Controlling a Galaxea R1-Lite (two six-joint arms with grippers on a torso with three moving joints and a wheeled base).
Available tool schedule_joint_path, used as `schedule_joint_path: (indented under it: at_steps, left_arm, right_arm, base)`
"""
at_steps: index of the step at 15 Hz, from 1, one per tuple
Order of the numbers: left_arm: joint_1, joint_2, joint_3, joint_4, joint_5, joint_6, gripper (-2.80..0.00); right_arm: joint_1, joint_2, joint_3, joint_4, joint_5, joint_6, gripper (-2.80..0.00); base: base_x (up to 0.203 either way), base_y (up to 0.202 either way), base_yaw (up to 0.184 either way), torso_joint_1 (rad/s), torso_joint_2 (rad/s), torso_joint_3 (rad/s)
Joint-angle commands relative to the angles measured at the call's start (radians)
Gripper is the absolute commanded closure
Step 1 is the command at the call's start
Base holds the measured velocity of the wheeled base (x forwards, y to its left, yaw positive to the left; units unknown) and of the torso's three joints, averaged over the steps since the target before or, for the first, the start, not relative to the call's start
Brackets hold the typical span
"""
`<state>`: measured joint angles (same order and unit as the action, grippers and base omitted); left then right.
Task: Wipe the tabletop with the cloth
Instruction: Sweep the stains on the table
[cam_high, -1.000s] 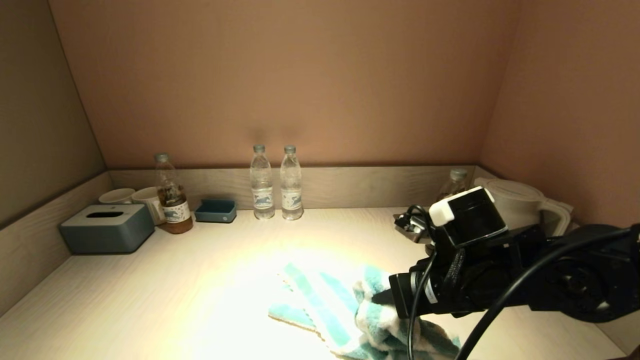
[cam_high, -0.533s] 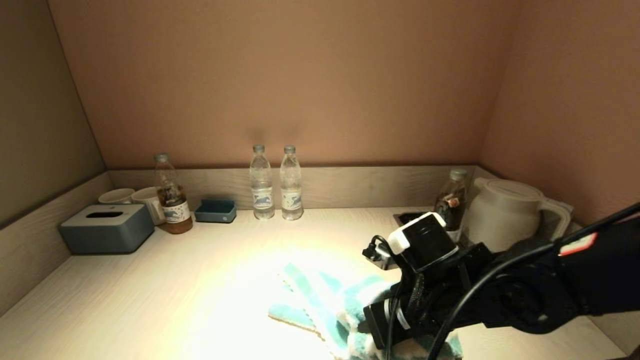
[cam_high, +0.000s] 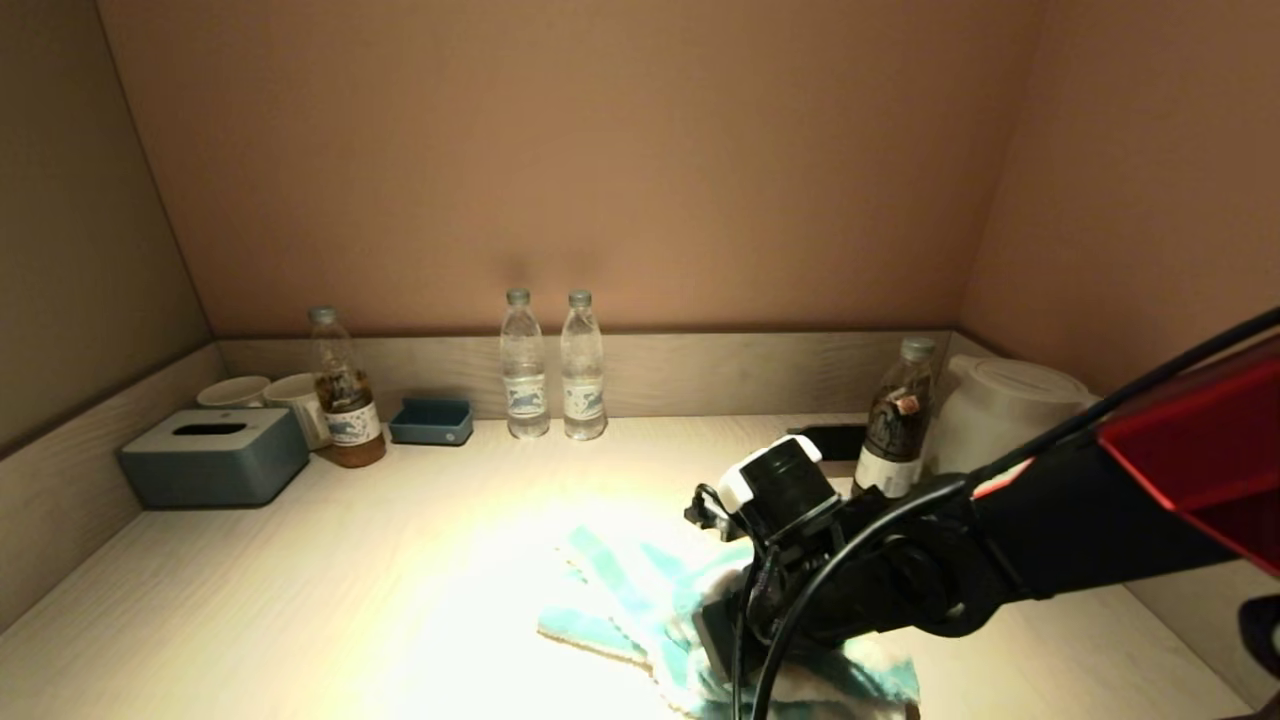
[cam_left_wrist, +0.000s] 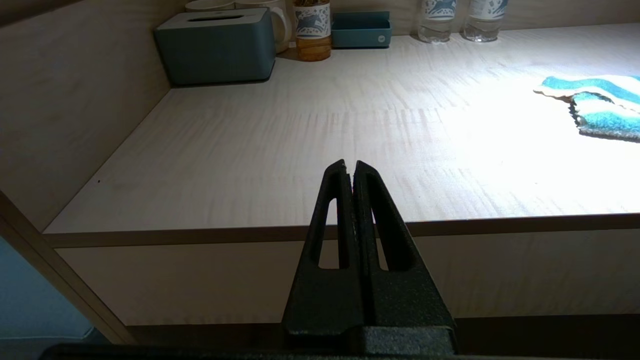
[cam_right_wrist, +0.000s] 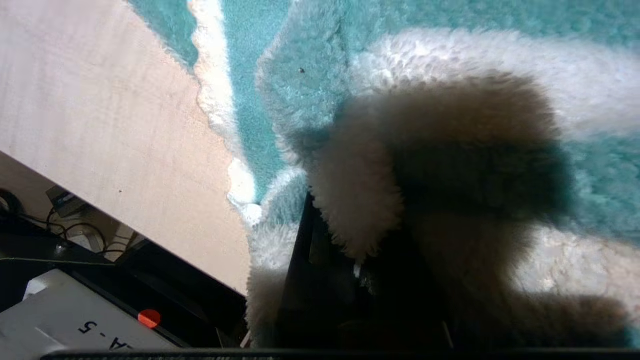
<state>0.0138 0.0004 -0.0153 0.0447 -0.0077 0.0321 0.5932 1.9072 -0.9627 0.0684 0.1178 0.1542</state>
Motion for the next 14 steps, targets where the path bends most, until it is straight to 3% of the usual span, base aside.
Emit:
schedule_joint_path:
  at_steps: [1, 3, 7, 10, 14]
  left_arm:
    - [0.002, 0.001, 0.0, 0.0, 0.0, 0.0, 0.0]
    - [0.002, 0.001, 0.0, 0.0, 0.0, 0.0, 0.0]
    - [0.002, 0.001, 0.0, 0.0, 0.0, 0.0, 0.0]
    - [0.002, 0.001, 0.0, 0.001, 0.0, 0.0, 0.0]
    - [0.002, 0.001, 0.0, 0.0, 0.0, 0.0, 0.0]
  right_arm:
    - [0.004, 0.061, -0.055, 0.002, -0.012, 0.0, 0.0]
    - [0.002, 0.119, -0.151, 0.007, -0.013, 0.001, 0.0]
    - [-0.001, 0.135, -0.17, 0.01, -0.016, 0.003, 0.0]
    - [-0.089, 0.227, -0.315, 0.011, -0.048, 0.022, 0.0]
    - [-0.2, 0.22, -0.317, 0.028, -0.056, 0.038, 0.0]
  base:
    - [0.0, 0.0, 0.0, 0.0, 0.0, 0.0]
    - [0.0, 0.0, 0.0, 0.0, 0.0, 0.0]
    - [0.0, 0.0, 0.0, 0.0, 0.0, 0.0]
    - [0.0, 0.0, 0.0, 0.0, 0.0, 0.0]
    - [0.0, 0.0, 0.0, 0.0, 0.0, 0.0]
